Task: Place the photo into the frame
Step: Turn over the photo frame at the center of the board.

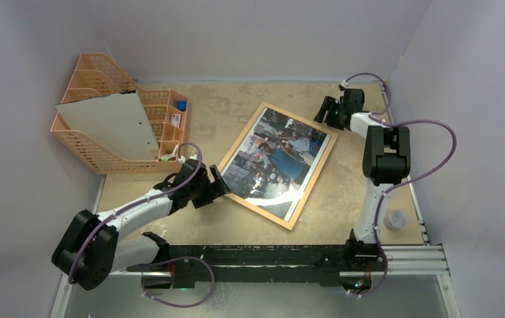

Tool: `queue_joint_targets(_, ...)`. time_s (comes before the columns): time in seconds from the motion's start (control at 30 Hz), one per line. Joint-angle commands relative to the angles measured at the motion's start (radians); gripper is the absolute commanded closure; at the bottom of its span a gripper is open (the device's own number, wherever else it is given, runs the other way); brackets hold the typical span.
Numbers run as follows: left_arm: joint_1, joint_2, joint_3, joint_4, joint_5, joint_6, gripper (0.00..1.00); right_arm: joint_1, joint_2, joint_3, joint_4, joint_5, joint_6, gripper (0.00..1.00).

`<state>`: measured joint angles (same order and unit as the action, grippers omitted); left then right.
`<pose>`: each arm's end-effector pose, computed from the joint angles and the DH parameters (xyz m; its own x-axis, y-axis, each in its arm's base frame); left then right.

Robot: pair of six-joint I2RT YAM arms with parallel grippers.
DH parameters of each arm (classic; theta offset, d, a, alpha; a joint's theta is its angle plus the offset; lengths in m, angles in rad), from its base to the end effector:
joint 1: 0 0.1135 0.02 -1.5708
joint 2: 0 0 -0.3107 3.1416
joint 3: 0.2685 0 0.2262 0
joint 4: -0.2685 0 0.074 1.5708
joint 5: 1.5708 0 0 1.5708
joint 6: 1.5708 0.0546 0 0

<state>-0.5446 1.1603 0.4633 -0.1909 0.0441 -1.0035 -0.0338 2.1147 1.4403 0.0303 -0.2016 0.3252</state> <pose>0.1552 -0.0968 0.2047 -0.8131 -0.4925 -0.3103 -0.2687 0.7904 -0.5506 0.4906 -0.0057 0.2135 -0.6092 0.3338 -0.7193 0.0715 0.9265 0.3694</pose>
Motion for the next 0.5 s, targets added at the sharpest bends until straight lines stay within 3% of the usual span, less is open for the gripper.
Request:
queue_joint_targets(0.0, -0.002, 0.056, 0.019, 0.084, -0.012, 0.022, 0.18, 0.0, -0.001, -0.002, -0.057, -0.129, -0.064, 0.32)
queue_joint_targets(0.47, 0.028, 0.28, 0.239, 0.151, -0.15, 0.197, 0.17, -0.003, -0.275, -0.433, 0.083, -0.247, 0.035, 0.35)
